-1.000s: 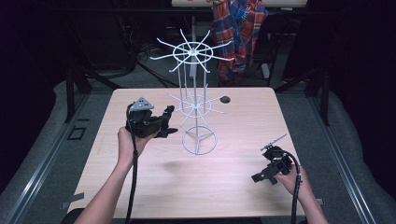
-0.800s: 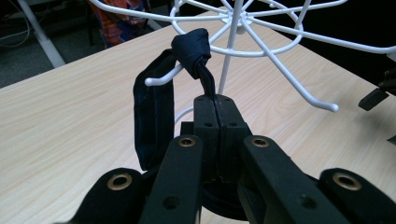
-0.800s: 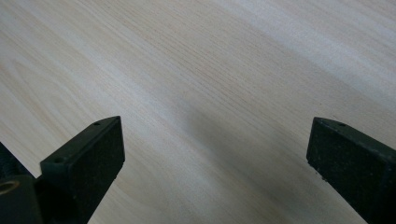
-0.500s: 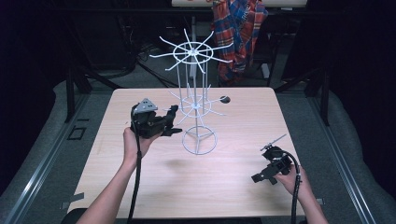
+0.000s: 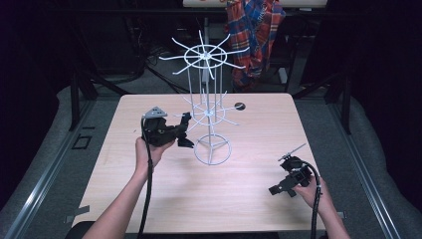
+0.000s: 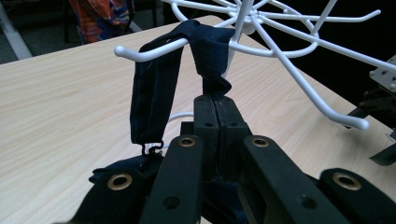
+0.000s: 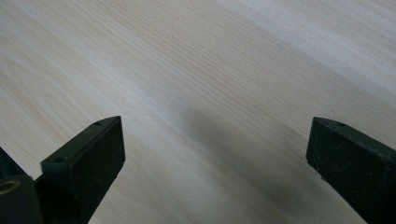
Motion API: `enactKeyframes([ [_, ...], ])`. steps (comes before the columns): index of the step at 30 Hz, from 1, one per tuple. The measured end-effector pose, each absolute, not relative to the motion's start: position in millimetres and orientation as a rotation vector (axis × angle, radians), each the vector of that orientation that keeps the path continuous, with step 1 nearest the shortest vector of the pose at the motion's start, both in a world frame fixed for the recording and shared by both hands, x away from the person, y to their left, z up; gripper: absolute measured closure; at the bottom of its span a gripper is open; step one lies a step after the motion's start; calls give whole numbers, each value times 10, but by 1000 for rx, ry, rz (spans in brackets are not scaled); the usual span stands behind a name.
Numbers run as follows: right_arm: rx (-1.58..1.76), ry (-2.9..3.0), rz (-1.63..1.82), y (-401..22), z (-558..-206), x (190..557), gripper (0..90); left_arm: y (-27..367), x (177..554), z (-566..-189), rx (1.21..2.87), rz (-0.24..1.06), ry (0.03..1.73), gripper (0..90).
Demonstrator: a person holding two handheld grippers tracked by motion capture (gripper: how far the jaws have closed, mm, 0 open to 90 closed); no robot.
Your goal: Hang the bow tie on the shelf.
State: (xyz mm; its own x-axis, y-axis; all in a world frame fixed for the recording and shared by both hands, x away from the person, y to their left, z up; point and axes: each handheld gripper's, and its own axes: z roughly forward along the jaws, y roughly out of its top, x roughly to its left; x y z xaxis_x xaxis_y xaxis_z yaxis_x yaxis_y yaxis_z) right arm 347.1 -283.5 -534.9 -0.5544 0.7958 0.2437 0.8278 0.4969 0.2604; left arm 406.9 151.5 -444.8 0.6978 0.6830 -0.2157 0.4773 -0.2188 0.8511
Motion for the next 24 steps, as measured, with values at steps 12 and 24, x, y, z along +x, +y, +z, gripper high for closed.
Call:
enactKeyframes([
  [12, -1479, -2626, -575, -2823, -5354, 3455, 49, 1459, 4064, -4460, 1874, 262, 898, 889],
  [24, -1483, -2638, -565, -2809, -5336, 3413, 49, 1426, 4065, -4461, 1881, 263, 884, 889],
])
